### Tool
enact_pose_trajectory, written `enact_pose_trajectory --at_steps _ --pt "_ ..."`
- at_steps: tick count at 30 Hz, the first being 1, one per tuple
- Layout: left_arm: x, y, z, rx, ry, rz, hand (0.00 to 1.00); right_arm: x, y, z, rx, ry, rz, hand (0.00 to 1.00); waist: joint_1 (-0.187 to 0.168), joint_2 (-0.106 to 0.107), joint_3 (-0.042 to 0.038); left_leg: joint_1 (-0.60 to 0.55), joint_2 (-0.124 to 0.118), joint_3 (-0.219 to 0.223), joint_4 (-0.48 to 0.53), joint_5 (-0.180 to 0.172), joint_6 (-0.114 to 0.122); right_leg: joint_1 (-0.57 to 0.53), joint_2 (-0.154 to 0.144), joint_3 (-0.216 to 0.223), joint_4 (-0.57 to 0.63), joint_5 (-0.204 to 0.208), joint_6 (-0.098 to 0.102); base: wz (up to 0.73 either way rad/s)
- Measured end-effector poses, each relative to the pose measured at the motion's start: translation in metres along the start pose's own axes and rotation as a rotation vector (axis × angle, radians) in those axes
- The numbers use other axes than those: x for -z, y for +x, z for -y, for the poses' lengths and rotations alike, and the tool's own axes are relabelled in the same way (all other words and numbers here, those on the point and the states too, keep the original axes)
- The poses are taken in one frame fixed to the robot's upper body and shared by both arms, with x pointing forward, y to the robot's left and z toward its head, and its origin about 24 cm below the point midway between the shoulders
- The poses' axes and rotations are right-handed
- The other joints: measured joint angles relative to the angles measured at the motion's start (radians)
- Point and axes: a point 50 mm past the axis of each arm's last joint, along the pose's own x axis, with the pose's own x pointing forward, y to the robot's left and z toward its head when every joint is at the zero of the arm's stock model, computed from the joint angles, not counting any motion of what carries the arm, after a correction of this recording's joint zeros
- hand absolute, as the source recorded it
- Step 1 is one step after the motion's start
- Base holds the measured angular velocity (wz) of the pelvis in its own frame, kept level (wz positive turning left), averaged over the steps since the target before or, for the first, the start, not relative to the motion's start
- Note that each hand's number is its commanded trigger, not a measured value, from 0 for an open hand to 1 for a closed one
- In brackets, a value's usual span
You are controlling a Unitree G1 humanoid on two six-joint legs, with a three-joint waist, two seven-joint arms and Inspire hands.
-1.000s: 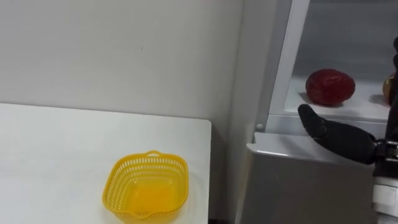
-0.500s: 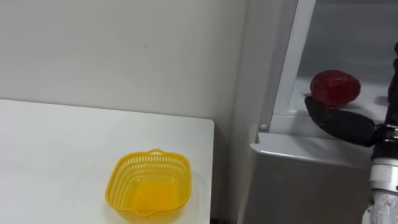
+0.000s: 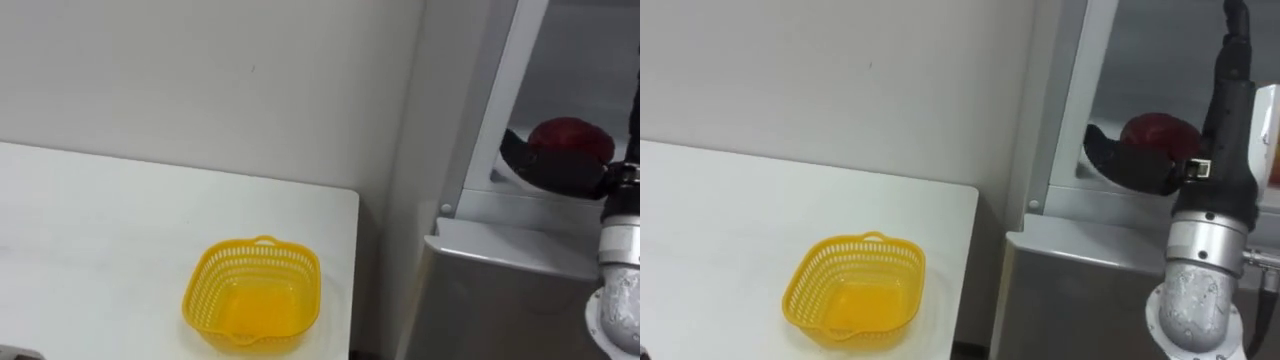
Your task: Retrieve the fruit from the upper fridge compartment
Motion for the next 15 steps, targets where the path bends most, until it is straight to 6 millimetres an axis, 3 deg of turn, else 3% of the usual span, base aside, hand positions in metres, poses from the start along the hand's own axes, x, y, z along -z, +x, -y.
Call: enact_pose_trajectory --at_steps 6,15 --pt "0.000 0.000 -0.004 -0.010 0.000 -0.007 0.00 0.018 0.002 0.000 -0.010 -0.043 -0.082 0.00 0.009 -0.007 -0.0002 -0.002 -0.001 -0.002 0.001 0.000 0.000 0.001 -0.001 -0.001 0.000 0.000 0.000 0.01" --pt "0.004 0.000 -0.003 0.011 0.002 -0.032 0.00 0.029 0.009 0.000 -0.018 0.037 -0.181 0.00 0.009 -0.004 -0.0012 -0.007 -0.001 0.000 0.003 0.002 -0.001 -0.002 -0.001 -0.001 -0.001 0.000 0.000 0.00"
